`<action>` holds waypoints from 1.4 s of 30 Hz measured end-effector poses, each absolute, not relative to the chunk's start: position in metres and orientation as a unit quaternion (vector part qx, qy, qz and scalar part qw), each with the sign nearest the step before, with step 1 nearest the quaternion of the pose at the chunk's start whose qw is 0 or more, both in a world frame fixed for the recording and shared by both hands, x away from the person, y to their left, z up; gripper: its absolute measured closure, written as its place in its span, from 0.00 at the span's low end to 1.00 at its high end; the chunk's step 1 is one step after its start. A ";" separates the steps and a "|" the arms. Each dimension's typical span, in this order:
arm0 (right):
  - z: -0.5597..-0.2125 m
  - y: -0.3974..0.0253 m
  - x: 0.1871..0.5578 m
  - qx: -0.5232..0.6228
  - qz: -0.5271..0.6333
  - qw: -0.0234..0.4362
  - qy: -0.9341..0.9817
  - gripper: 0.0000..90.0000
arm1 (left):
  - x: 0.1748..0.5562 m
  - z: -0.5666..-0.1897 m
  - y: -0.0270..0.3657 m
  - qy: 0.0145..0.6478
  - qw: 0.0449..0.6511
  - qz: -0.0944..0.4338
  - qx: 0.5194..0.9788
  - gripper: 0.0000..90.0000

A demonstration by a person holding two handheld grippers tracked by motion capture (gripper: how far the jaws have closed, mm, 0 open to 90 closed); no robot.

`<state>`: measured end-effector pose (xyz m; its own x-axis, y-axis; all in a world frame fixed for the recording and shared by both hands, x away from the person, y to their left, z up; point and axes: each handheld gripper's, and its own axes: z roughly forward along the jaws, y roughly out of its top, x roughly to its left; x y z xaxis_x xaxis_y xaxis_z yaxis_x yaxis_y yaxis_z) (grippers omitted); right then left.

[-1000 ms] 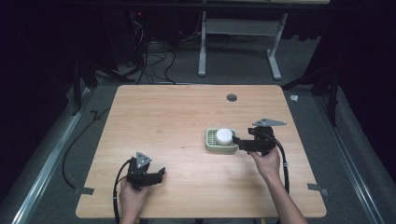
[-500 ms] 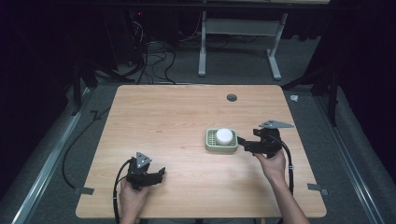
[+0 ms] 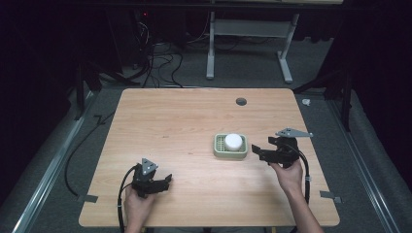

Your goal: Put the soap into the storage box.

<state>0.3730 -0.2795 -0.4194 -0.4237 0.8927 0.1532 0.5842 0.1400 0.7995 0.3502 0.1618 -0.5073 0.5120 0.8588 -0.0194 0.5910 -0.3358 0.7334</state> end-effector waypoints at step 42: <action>-0.439 -0.314 0.337 0.535 0.424 0.181 0.708 0.23 | 0.350 -0.507 0.162 0.456 0.352 0.191 0.795 0.22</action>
<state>0.3369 -0.3138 -0.4387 -0.3622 0.9109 0.1977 0.6041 0.0679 0.7940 0.3502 0.1617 -0.5073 0.5121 0.8588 -0.0175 0.5905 -0.3372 0.7332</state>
